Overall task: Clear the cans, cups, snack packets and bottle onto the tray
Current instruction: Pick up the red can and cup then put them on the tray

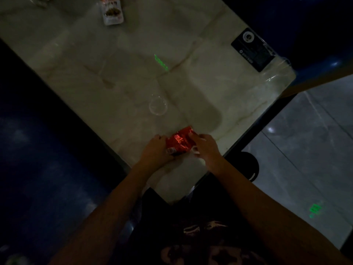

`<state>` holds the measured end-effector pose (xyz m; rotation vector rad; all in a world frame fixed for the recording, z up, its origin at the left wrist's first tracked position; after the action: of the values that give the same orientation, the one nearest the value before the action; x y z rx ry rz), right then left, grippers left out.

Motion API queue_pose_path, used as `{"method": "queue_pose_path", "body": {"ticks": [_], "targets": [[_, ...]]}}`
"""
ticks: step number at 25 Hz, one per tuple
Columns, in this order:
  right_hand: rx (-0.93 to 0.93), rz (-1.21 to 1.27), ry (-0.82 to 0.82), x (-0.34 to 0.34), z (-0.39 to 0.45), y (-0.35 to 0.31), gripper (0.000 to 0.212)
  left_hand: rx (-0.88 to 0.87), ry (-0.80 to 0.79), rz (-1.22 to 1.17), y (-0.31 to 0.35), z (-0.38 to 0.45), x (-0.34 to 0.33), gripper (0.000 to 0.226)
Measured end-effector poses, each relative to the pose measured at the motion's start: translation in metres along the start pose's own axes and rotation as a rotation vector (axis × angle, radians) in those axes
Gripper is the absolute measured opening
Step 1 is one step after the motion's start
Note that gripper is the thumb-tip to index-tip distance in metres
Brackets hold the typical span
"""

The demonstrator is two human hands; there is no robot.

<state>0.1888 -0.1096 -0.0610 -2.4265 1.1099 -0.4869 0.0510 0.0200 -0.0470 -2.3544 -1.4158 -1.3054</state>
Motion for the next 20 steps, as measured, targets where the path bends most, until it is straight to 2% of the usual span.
{"method": "queue_pose_path", "body": {"ticks": [4, 5, 7, 9, 12, 15, 17, 18, 20], "targets": [[0.028, 0.186, -0.126, 0.003, -0.034, -0.022, 0.074, 0.163, -0.173, -0.816, 0.0, -0.032, 0.006, 0.046], [0.034, 0.22, -0.177, 0.001, -0.043, -0.023, 0.074, 0.166, -0.22, -0.938, 0.004, -0.04, 0.005, 0.038], [0.034, 0.287, -0.278, -0.007, -0.055, -0.023, 0.075, 0.135, -0.248, -1.038, 0.014, -0.051, 0.003, 0.03], [0.036, 0.299, -0.37, -0.019, -0.061, -0.024, 0.073, 0.079, -0.233, -1.036, 0.025, -0.06, 0.001, 0.035], [0.033, 0.242, -0.429, -0.033, -0.064, -0.025, 0.054, 0.064, -0.221, -0.959, 0.04, -0.071, -0.01, 0.049], [0.031, 0.162, -0.416, -0.031, -0.06, -0.022, 0.042, 0.055, -0.258, -0.913, 0.047, -0.075, -0.017, 0.05], [0.036, 0.145, -0.412, -0.024, -0.055, -0.022, 0.042, 0.059, -0.247, -0.851, 0.045, -0.075, -0.013, 0.042], [0.052, 0.136, -0.397, -0.02, -0.052, -0.024, 0.045, 0.102, -0.184, -0.8, 0.039, -0.073, -0.006, 0.039], [0.101, 0.105, -0.332, -0.009, -0.043, -0.027, 0.05, 0.18, 0.077, -0.63, 0.021, -0.062, 0.02, 0.04]]}}
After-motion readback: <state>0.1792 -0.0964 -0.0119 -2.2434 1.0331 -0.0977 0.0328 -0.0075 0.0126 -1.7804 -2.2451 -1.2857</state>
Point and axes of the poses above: each hand's wrist, its own z-axis towards the middle knuckle, its own x-axis out of the back of the hand, y = z × x, the point moved 6 cm from there along z, towards the middle knuckle, and after that the axes turned 10 degrees about z, right-handed, at the moved point
